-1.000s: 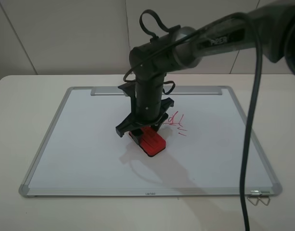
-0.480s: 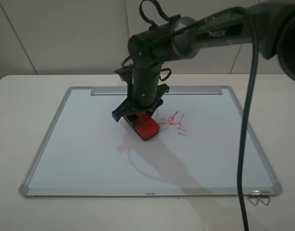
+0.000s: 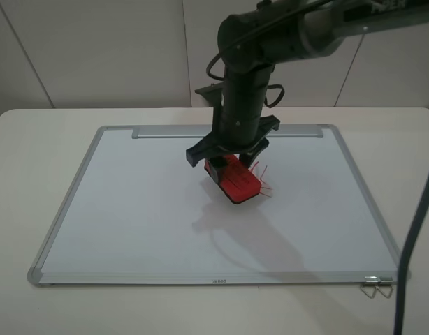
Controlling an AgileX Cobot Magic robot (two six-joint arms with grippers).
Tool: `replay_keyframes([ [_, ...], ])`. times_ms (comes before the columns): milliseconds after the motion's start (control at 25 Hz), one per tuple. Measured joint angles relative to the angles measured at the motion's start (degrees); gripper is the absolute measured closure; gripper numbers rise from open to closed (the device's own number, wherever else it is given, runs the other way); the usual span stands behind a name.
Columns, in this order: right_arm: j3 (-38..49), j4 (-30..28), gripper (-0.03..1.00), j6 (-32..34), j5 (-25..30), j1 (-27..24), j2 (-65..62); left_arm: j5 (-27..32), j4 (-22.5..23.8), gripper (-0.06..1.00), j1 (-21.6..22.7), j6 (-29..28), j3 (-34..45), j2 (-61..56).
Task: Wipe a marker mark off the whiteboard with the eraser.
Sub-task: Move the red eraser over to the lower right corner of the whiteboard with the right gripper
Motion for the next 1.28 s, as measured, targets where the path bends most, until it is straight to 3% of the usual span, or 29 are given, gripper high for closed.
replay_keyframes([
  [280, 19.33, -0.21, 0.46, 2.88, -5.57, -7.99, -11.47, 0.00, 0.00, 0.17, 0.00, 0.00, 0.00, 0.00],
  [560, 33.04, -2.12, 0.46, 7.63, -10.68, -16.47, -20.96, 0.00, 0.00, 0.17, 0.00, 0.00, 0.00, 0.00],
  [840, 37.42, -3.11, 0.46, 10.32, -13.55, -21.21, -21.92, 0.00, 0.00, 0.17, 0.00, 0.00, 0.00, 0.00],
  [1280, 41.07, -4.29, 0.46, 10.92, -18.84, -21.33, -21.92, 0.00, 0.00, 0.17, 0.00, 0.00, 0.00, 0.00],
])
